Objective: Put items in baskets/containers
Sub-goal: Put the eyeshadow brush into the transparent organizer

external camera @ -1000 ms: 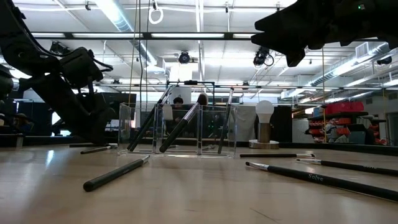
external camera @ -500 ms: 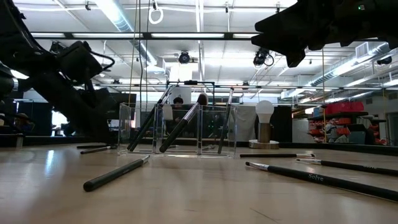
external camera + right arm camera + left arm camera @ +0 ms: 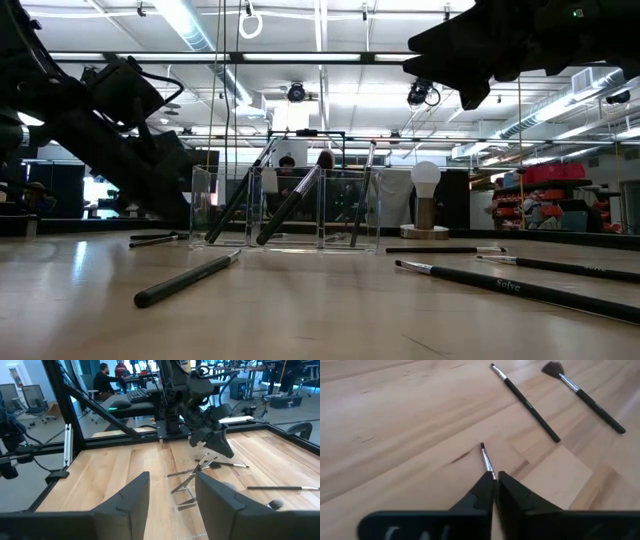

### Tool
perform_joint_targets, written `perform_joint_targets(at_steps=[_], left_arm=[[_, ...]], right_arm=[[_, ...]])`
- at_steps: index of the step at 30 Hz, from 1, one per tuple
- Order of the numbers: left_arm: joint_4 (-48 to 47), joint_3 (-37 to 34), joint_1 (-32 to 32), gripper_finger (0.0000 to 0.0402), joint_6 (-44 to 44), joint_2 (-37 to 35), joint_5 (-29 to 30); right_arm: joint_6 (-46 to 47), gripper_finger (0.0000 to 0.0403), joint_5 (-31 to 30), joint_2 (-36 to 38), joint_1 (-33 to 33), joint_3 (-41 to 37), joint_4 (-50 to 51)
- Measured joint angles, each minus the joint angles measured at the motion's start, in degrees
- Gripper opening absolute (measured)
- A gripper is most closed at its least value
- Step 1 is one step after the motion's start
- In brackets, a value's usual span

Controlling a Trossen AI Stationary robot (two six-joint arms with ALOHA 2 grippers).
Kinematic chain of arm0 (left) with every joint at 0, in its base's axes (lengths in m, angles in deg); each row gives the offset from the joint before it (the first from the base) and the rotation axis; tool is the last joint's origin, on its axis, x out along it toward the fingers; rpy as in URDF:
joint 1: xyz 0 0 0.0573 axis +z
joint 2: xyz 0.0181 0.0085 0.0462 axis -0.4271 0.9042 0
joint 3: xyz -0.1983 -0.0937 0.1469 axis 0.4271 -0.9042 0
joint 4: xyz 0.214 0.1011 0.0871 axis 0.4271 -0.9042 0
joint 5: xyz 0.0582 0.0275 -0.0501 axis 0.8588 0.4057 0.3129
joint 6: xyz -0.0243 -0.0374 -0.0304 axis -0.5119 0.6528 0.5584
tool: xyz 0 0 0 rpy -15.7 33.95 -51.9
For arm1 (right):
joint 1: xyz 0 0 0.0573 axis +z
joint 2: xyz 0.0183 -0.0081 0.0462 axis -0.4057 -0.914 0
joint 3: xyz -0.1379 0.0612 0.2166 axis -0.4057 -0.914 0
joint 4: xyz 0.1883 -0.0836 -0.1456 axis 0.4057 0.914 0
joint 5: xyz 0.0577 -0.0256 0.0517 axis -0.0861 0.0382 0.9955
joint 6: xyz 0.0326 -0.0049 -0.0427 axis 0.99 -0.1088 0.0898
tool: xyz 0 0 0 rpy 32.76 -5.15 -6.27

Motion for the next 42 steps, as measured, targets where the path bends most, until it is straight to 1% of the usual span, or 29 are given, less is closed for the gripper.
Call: perform_joint_targets(at_steps=[4,9,11,13,16,21,29,33,37,42], left_arm=[[0.00,0.02,-1.73,0.0088,-0.37,0.00,0.78],[-1.42,0.02,-4.16,0.0166,0.61,0.00,6.27],[-1.61,0.03,-5.15,0.0188,0.94,0.00,7.68],[-1.66,0.02,-6.21,0.0198,1.01,0.00,8.92],[-1.64,0.02,-7.56,0.0198,1.22,0.00,10.80],[-1.63,0.02,-8.07,0.0177,2.44,0.03,11.27],[-1.20,0.07,-7.98,0.0152,5.47,5.08,12.62],[-0.67,0.13,-7.23,0.0144,7.63,7.98,12.33],[0.54,0.23,-6.20,0.0140,7.64,10.39,12.04],[0.59,0.28,-4.86,0.0140,6.41,10.71,11.13]], right_arm=[[0.00,0.0160,-0.02,0.00,-0.40,0.00,0.00],[0.01,0.0160,-0.01,0.00,-0.60,0.00,-0.02],[0.09,0.0160,0.00,0.00,-0.60,0.00,-0.02],[0.09,0.0160,0.00,0.00,-0.60,0.00,-0.02],[0.07,0.0160,0.00,0.00,-0.60,0.00,-0.02],[0.04,0.0160,0.00,0.00,-0.60,0.00,-0.02],[-0.15,0.0160,0.00,0.00,-0.60,0.00,-0.04],[-0.15,0.0160,0.00,0.00,-0.60,0.00,-0.02],[-0.17,0.0160,0.00,0.00,-0.60,0.00,-0.04],[-0.17,0.0160,0.00,0.00,-0.60,0.00,-0.03]])
